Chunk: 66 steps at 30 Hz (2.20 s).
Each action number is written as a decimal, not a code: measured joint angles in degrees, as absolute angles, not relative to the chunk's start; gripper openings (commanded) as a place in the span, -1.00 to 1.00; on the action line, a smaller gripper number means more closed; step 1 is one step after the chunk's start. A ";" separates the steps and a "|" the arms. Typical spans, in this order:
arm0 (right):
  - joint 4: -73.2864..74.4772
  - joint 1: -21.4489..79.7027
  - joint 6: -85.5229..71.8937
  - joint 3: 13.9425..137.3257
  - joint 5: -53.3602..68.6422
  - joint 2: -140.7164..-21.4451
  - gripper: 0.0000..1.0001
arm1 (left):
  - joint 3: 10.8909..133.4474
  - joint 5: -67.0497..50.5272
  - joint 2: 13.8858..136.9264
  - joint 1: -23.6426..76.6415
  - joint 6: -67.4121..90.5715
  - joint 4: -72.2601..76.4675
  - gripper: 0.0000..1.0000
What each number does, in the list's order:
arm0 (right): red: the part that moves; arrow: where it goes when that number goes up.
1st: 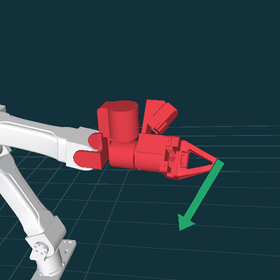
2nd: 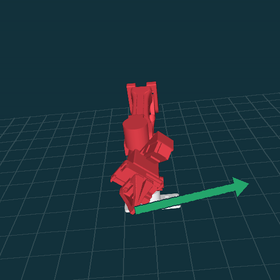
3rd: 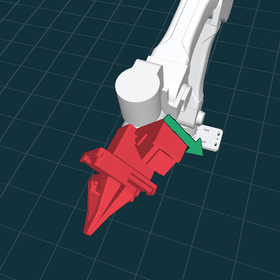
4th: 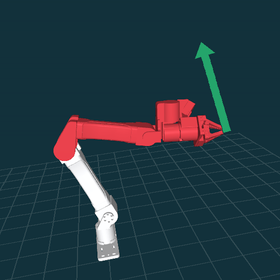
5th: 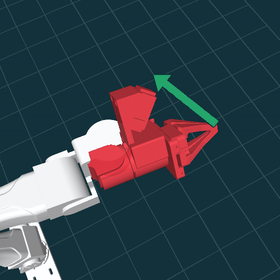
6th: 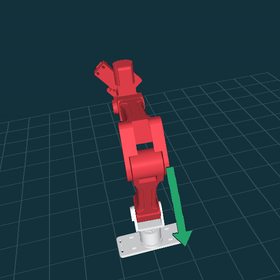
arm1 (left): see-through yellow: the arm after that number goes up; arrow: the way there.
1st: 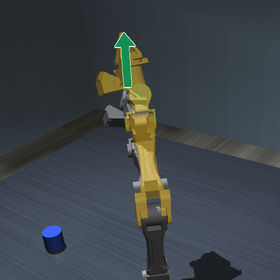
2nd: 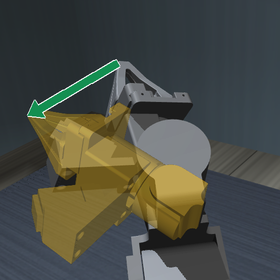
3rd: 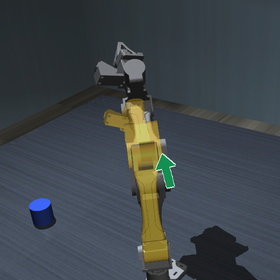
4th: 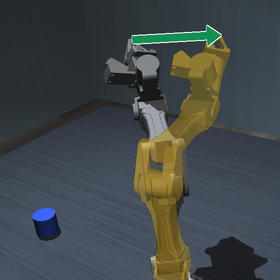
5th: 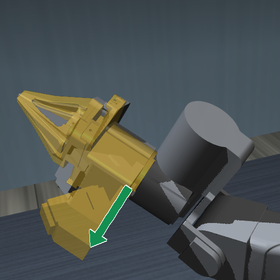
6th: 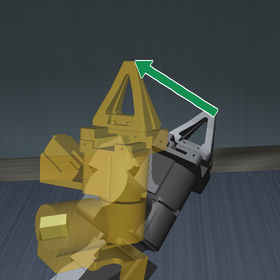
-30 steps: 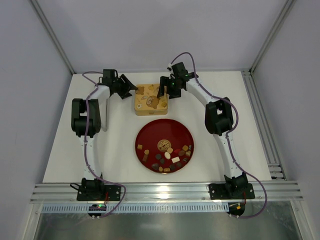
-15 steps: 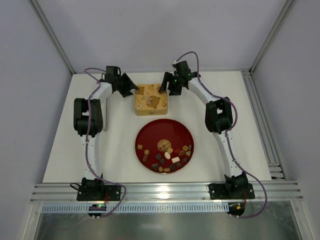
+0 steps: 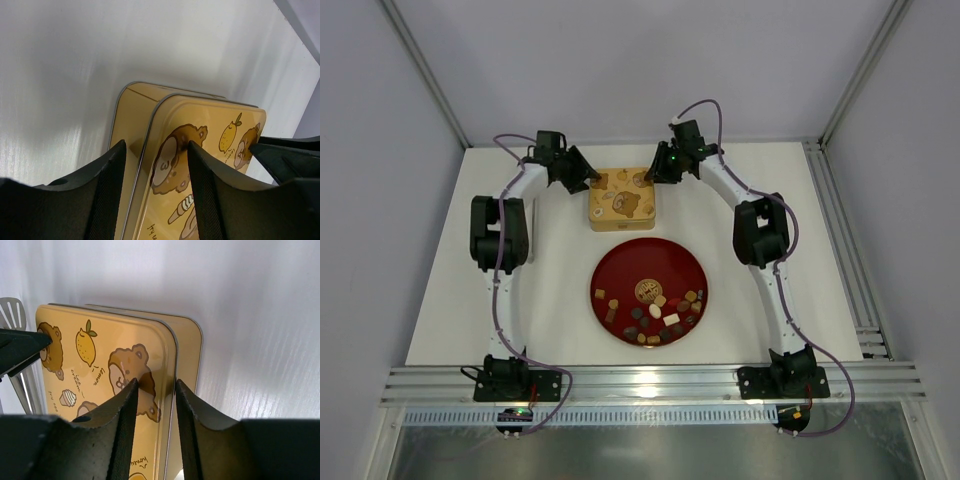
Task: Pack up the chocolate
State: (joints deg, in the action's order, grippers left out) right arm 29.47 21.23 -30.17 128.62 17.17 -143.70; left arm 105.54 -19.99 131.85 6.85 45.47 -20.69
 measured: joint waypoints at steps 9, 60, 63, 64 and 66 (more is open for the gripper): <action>27.92 21.23 -29.93 124.40 15.77 -141.32 0.12 | 105.16 -19.62 131.44 6.96 44.47 -21.08 0.11; 21.52 19.16 -22.79 50.61 -3.29 -51.92 0.64 | 58.87 -17.15 55.55 6.20 28.05 -35.44 0.43; 21.45 19.16 -22.79 50.57 -4.10 -50.24 0.64 | 58.26 -17.32 55.48 6.20 28.05 -35.97 0.44; 21.45 19.16 -22.79 50.57 -4.25 -50.04 0.64 | 58.22 -17.43 55.46 6.20 28.05 -36.14 0.44; 21.43 19.16 -22.79 50.57 -4.75 -49.80 0.65 | 58.13 -17.61 55.24 6.20 28.05 -36.29 0.44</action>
State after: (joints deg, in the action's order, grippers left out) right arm 21.43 19.16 -22.79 50.57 -4.75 -49.80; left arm 58.13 -17.61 55.24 6.20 28.05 -36.29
